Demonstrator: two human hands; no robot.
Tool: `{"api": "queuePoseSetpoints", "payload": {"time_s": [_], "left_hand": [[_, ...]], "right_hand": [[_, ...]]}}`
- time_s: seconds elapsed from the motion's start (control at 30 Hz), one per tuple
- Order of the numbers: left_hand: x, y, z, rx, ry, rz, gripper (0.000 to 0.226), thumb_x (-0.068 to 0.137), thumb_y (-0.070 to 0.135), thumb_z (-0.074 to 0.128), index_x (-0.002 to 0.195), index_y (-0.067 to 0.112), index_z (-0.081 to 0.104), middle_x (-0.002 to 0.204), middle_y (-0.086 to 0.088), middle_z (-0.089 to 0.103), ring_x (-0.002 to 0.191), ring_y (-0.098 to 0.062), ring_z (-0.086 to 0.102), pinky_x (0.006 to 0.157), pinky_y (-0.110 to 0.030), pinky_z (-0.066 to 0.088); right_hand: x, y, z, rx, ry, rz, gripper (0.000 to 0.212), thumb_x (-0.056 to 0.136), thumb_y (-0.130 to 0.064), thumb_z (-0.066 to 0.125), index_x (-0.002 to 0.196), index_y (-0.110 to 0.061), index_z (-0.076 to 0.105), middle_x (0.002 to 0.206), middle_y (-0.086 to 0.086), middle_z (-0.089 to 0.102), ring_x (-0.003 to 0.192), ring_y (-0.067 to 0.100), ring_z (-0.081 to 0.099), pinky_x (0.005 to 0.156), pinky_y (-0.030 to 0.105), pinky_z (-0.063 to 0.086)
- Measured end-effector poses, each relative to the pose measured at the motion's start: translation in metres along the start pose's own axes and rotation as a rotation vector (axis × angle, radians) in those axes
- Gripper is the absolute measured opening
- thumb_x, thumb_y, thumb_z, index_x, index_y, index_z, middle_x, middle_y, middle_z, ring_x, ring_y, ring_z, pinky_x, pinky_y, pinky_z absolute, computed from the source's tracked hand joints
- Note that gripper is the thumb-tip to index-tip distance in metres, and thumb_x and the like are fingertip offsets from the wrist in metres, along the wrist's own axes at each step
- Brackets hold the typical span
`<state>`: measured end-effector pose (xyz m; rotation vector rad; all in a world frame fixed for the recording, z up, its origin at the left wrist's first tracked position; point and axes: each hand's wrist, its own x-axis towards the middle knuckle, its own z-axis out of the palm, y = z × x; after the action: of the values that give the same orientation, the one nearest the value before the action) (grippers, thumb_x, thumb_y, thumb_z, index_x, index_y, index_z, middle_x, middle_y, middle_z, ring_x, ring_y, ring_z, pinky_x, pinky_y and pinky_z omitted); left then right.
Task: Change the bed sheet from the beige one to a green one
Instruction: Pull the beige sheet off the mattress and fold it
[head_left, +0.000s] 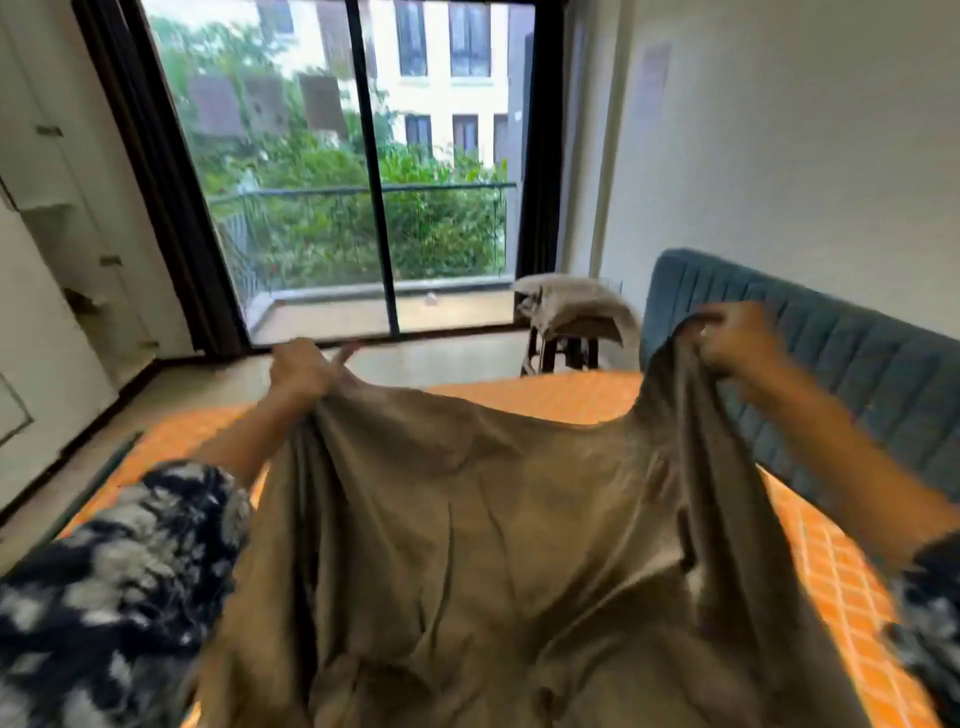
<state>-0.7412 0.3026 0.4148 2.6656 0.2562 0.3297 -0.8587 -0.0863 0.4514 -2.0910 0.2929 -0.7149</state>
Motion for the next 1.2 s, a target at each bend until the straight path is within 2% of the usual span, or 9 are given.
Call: {"api": "queuePoseSetpoints", "payload": {"time_s": [0.1,0.17,0.27,0.37,0.53,0.67,0.87,1.03,1.2], "left_hand": [[-0.07,-0.034,0.093,-0.117,-0.249,-0.184,0.073,0.089,0.06,0.049,0.102,-0.01,0.064,0.113,-0.03,0.061,0.112,-0.041,0.056,0.089,-0.04,0.044],[-0.129,-0.05,0.131,-0.226,-0.391,-0.204,0.055,0.093,0.052,0.049,0.074,0.003,0.064,0.084,-0.019,0.065,0.091,-0.031,0.061,0.075,-0.034,0.047],[-0.201,-0.063,0.155,-0.436,-0.562,-0.221,0.046,0.095,0.043,0.052,0.06,0.014,0.05,0.057,-0.002,0.048,0.056,-0.013,0.047,0.043,-0.018,0.034],[-0.241,-0.081,0.158,-0.51,-0.566,-0.161,0.043,0.092,0.037,0.06,0.059,0.017,0.042,0.054,0.0,0.038,0.044,-0.002,0.035,0.042,-0.017,0.027],[-0.273,-0.091,0.138,-0.384,-0.729,0.167,0.016,0.091,0.031,0.063,0.081,0.019,0.057,0.071,0.002,0.055,0.065,-0.008,0.051,0.063,-0.027,0.042],[-0.293,-0.085,0.13,-0.371,-0.772,0.381,0.018,0.092,0.024,0.062,0.109,0.019,0.064,0.098,0.008,0.066,0.087,0.0,0.057,0.071,-0.005,0.039],[-0.291,-0.108,0.115,-0.315,-0.713,0.458,0.018,0.088,0.022,0.065,0.103,0.015,0.059,0.095,-0.002,0.066,0.086,-0.014,0.061,0.073,-0.029,0.047],[-0.278,-0.133,0.115,-0.248,-0.563,0.513,0.018,0.085,0.025,0.068,0.074,0.025,0.054,0.067,0.008,0.054,0.06,-0.007,0.047,0.056,-0.02,0.035],[-0.259,-0.147,0.126,-0.096,-0.563,0.367,0.017,0.081,0.029,0.069,0.072,0.02,0.057,0.068,0.002,0.057,0.069,-0.022,0.056,0.066,-0.044,0.048]], "right_hand": [[-0.079,0.076,0.068,0.014,-0.189,0.159,0.033,0.084,0.006,0.056,0.061,-0.018,0.062,0.054,-0.009,0.059,0.056,-0.002,0.058,0.048,0.015,0.038],[-0.149,0.121,0.102,0.093,-0.238,0.29,0.034,0.084,0.008,0.054,0.062,-0.016,0.062,0.045,-0.012,0.056,0.046,-0.008,0.05,0.051,0.022,0.045],[-0.228,0.158,0.126,0.154,-0.287,0.402,0.025,0.089,0.003,0.058,0.078,-0.017,0.066,0.062,-0.015,0.064,0.07,0.003,0.062,0.06,0.015,0.046],[-0.283,0.16,0.13,0.17,-0.34,0.417,0.018,0.089,-0.002,0.061,0.093,-0.019,0.063,0.084,-0.012,0.067,0.093,0.015,0.066,0.074,0.014,0.046],[-0.314,0.126,0.129,0.164,-0.749,0.101,0.071,0.091,-0.003,0.055,0.139,-0.047,0.028,0.068,0.003,0.065,0.061,0.01,0.059,0.063,0.023,0.046],[-0.317,0.105,0.148,0.088,-0.957,0.004,0.07,0.086,0.006,0.046,0.142,-0.036,0.037,0.107,-0.009,0.066,0.1,0.003,0.061,0.087,0.019,0.049],[-0.31,0.091,0.148,0.019,-0.856,-0.135,0.025,0.08,0.009,0.05,0.079,-0.012,0.063,0.076,0.004,0.066,0.07,0.001,0.057,0.063,0.02,0.038],[-0.29,0.07,0.126,0.048,-0.79,-0.149,0.02,0.084,0.003,0.05,0.082,-0.01,0.065,0.072,0.003,0.065,0.069,0.009,0.059,0.059,0.019,0.039],[-0.269,0.047,0.107,0.028,-0.733,-0.174,0.038,0.08,0.014,0.046,0.082,-0.019,0.065,0.073,-0.008,0.065,0.068,-0.008,0.059,0.06,0.009,0.04]]}}
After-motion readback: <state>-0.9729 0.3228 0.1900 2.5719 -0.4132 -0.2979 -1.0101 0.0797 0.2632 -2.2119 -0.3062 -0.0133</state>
